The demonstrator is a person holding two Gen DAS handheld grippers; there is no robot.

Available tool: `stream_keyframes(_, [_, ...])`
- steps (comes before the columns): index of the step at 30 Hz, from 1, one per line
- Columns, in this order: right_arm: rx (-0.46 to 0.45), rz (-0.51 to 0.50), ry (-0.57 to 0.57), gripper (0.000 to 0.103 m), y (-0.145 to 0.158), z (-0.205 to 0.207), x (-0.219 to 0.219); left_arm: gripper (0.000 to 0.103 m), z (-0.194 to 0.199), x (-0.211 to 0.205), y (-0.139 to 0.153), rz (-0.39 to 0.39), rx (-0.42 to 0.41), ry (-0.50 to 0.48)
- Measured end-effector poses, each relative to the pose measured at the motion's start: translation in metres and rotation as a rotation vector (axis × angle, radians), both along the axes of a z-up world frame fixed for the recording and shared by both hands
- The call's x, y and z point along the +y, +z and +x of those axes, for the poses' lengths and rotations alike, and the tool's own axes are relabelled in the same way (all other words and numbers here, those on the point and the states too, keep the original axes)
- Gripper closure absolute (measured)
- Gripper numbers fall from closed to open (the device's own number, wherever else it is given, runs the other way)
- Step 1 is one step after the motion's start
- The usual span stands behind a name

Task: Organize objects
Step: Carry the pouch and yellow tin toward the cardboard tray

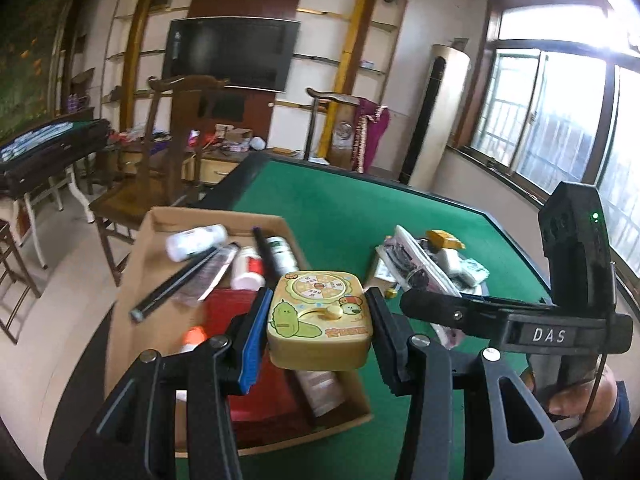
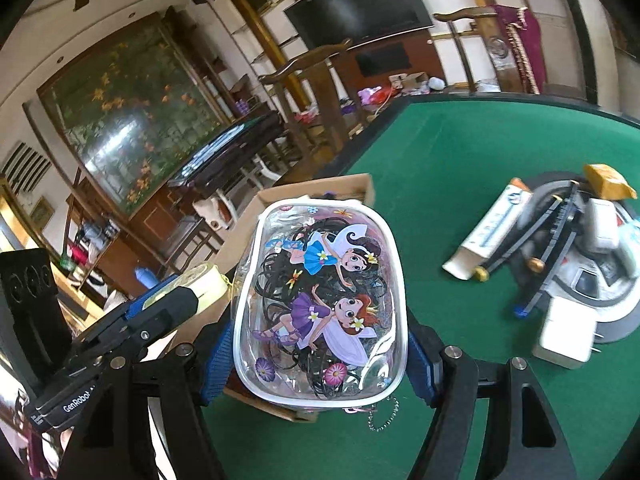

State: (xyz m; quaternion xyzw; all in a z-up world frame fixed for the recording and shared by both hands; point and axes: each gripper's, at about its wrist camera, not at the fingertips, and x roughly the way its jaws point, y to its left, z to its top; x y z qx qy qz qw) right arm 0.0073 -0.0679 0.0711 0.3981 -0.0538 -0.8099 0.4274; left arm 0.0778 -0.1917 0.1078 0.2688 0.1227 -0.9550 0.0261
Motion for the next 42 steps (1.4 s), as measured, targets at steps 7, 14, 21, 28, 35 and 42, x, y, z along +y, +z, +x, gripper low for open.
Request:
stream_keyframes(7, [-0.004, 0.034, 0.048, 0.026, -0.004, 0.001, -0.037, 0.057, 0.015, -0.038, -0.014, 0.029, -0.013, 0.062])
stream_keyframes(14, [-0.017, 0.068, 0.085, 0.026, -0.01, -0.006, -0.072, 0.057, 0.02, -0.064, -0.024, 0.057, -0.027, 0.096])
stream_keyframes(21, [-0.039, 0.112, 0.089, 0.026, -0.014, -0.025, -0.111, 0.057, 0.0, -0.087, -0.024, 0.074, -0.069, 0.086])
stream_keyframes(28, [-0.047, 0.153, 0.062, 0.026, -0.018, -0.051, -0.143, 0.057, -0.029, -0.111, -0.017, 0.081, -0.111, 0.068])
stream_keyframes(35, [-0.06, 0.191, 0.031, 0.026, -0.024, -0.075, -0.165, 0.057, -0.06, -0.135, -0.01, 0.103, -0.132, 0.054])
stream_keyframes(42, [-0.052, 0.252, 0.004, 0.026, -0.034, -0.091, -0.182, 0.057, -0.088, -0.145, -0.023, 0.112, -0.17, 0.064])
